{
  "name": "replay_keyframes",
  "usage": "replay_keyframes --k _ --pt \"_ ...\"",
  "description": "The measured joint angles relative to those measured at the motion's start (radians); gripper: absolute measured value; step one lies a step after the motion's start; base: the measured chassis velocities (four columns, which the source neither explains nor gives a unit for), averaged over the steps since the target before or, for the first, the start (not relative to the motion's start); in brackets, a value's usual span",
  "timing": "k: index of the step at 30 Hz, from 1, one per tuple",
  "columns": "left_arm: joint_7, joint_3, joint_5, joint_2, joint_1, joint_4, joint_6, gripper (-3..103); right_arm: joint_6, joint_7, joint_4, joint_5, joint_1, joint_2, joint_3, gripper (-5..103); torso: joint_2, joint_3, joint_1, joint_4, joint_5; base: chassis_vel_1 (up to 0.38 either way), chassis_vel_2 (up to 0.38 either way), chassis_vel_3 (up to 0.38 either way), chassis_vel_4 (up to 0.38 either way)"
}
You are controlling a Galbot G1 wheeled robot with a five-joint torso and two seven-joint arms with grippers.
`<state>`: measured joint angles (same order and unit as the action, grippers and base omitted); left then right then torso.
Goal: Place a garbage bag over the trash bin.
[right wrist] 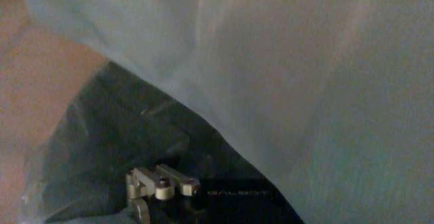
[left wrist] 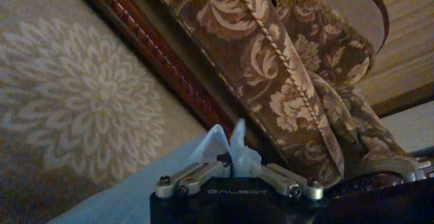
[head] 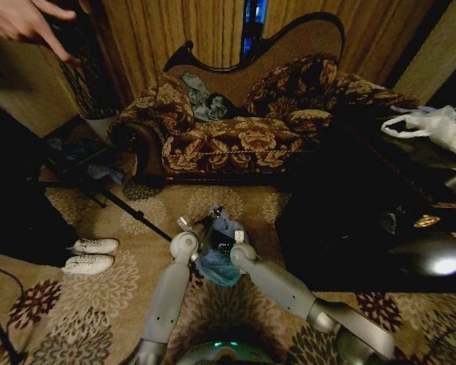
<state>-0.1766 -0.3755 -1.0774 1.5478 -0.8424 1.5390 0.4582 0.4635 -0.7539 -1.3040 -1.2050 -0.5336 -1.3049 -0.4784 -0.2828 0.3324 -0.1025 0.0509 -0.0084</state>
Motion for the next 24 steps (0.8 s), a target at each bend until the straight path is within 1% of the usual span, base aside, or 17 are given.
replay_keyframes --k 2,5,12,16,20,24 --pt "0.004 0.001 0.006 0.001 0.008 -0.013 -0.003 2 0.0 0.0 0.0 0.001 0.0 0.001 -0.001 100 0.0 0.0 0.0 -0.0001 0.0 0.0 0.0 0.0 0.0" --pt "0.017 0.002 0.028 0.001 0.059 -0.081 -0.019 0 -0.001 0.0 -0.007 0.005 -0.001 0.003 -0.006 100 0.0 0.0 0.0 0.0 0.0 0.0 0.0 0.0 0.0" --pt "0.026 0.0 0.033 -0.01 0.114 -0.154 -0.034 0 -0.001 0.001 -0.008 0.012 -0.002 0.002 -0.01 100 0.0 0.0 0.0 -0.0001 -0.0002 0.0 0.0 0.0 0.0" --pt "0.046 0.0 0.037 -0.018 0.148 -0.2 -0.043 0 -0.001 0.004 -0.011 0.016 -0.003 0.001 -0.015 100 0.0 0.0 0.0 -0.0001 -0.0001 0.0 0.0 0.0 0.0" --pt "0.079 0.003 0.052 -0.021 0.197 -0.288 -0.058 0 -0.001 0.006 -0.015 0.016 -0.003 -0.001 -0.02 100 0.0 0.0 0.0 0.0 -0.0001 0.0 0.0 0.0 0.0" --pt "0.096 0.006 0.054 -0.024 0.211 -0.324 -0.065 0 -0.001 0.009 -0.018 0.016 -0.003 0.0 -0.02 100 0.0 0.0 0.0 0.0 -0.0001 0.0 0.0 0.0 0.0"
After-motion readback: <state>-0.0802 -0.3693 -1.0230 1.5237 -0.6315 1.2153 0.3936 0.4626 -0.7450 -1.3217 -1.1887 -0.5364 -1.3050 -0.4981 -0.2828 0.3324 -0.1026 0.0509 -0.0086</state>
